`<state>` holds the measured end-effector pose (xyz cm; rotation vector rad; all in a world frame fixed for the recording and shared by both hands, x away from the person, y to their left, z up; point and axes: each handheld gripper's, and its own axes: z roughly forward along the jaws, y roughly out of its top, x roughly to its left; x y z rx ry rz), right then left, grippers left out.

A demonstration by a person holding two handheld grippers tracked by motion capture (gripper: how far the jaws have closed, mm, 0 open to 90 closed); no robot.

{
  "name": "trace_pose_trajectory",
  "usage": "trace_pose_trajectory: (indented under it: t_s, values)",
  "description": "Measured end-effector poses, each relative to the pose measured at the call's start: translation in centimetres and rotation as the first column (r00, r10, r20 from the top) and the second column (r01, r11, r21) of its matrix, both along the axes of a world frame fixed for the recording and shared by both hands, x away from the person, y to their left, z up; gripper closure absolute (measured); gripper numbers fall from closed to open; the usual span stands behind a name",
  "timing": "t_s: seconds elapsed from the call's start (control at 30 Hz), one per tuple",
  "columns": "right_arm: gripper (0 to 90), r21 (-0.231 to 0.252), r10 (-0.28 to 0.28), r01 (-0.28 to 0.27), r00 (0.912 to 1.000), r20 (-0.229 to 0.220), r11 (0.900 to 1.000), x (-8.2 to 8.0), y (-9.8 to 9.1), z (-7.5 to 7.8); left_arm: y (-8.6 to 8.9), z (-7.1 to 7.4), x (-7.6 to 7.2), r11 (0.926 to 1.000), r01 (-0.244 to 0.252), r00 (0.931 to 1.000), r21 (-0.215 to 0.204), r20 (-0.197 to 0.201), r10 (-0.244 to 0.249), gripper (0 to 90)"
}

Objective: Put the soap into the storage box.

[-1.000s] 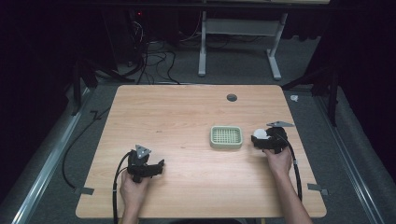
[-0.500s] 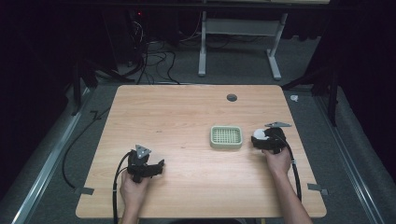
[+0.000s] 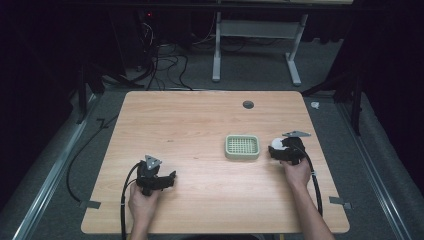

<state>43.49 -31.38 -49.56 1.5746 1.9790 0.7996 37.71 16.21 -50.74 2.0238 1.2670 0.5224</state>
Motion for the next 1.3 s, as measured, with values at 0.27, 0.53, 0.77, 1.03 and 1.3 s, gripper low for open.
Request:
trace_pose_trajectory:
  t_s: [0.27,0.53,0.77,1.03,1.3]
  values:
    - [24.8,0.005,0.003,-0.003,1.0000,0.004,1.0000,0.0,-0.1,0.0,0.0,0.0,0.0,1.0000,0.000,1.0000,0.000,0.000,0.000,16.7]
    - [24.9,0.016,0.005,-0.005,1.0000,0.003,0.9999,0.0,0.1,0.0,0.0,0.0,0.0,1.0000,0.000,1.0000,0.000,0.000,0.000,16.8]
    - [24.9,0.028,0.014,-0.015,0.9998,0.012,0.9995,-0.3,0.1,0.5,0.0,0.0,0.0,1.0000,0.000,1.0000,0.000,0.000,0.000,16.8]
    - [24.9,0.039,0.037,-0.038,0.9985,0.039,0.9985,-1.0,0.1,1.6,0.0,0.0,0.0,1.0000,0.000,1.0000,0.000,0.000,0.000,16.8]
    - [24.9,0.054,0.059,-0.061,0.9977,0.033,0.9967,-1.6,0.3,2.4,0.0,0.0,0.0,1.0000,0.000,1.0000,0.000,0.000,0.000,16.8]
